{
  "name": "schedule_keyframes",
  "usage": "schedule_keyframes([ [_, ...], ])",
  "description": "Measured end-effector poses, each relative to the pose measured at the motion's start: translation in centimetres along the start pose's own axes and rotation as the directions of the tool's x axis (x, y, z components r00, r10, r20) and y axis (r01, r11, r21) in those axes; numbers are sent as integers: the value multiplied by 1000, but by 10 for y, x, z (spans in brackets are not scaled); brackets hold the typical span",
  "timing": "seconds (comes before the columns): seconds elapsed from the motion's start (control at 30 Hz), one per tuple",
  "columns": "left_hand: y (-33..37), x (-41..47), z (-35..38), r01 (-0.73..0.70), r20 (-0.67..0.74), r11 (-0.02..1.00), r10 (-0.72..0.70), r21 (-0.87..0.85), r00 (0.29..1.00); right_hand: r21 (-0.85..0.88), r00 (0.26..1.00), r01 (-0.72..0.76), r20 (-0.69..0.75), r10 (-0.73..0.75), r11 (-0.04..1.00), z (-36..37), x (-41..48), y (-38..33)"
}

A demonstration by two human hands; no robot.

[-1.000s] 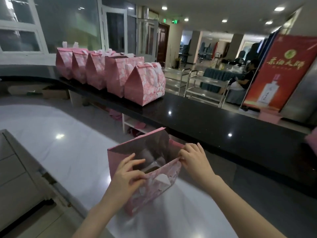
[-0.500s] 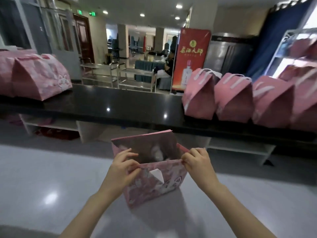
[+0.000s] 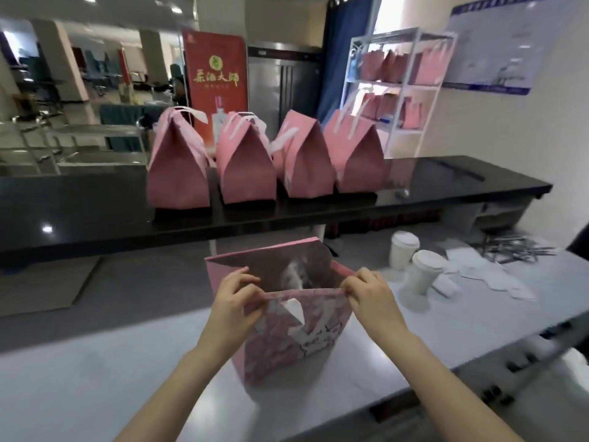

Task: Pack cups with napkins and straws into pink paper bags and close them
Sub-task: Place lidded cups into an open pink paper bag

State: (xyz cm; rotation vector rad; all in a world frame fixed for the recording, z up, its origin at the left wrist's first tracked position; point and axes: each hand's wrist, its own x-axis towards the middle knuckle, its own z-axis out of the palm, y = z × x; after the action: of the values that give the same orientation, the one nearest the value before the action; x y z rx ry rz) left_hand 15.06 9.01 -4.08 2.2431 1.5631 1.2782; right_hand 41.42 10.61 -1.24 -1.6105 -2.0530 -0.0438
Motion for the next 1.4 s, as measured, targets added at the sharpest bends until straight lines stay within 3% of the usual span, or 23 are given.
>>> schedule_keyframes([
  [0.17, 21, 48, 67, -31, -18, 999, 31, -39, 999, 35, 997, -54, -47, 56, 998, -8, 24, 72],
  [0.6, 42, 147, 167, 26, -76, 999, -25, 18, 997, 119, 996, 77, -46, -73, 990, 2, 130, 201],
  [0.83, 74, 150, 185, 158, -122, 983, -146, 94, 982, 286, 975, 221, -71, -210, 932, -1, 149, 243],
  [0.97, 98, 132, 192, 308, -233, 944, -275, 120, 933, 385, 963, 264, -158, -219, 884, -6, 147, 282],
  [1.07, 116, 120, 200, 424, -304, 897, -373, 121, 877, 270, 976, 186, 58, -209, 945, -2, 150, 327],
  [1.2, 135, 113, 209, 489, -307, 851, -422, 190, 853, 5, 877, 150, 460, -136, 989, 8, 151, 372],
  [1.33, 153, 102, 220, 461, -331, 843, -367, 276, 869, -17, 785, 182, 605, -135, 983, 17, 148, 392],
  [1.4, 160, 96, 222, 418, -341, 837, -301, 353, 891, 20, 785, 168, 602, -146, 986, 19, 146, 398],
])
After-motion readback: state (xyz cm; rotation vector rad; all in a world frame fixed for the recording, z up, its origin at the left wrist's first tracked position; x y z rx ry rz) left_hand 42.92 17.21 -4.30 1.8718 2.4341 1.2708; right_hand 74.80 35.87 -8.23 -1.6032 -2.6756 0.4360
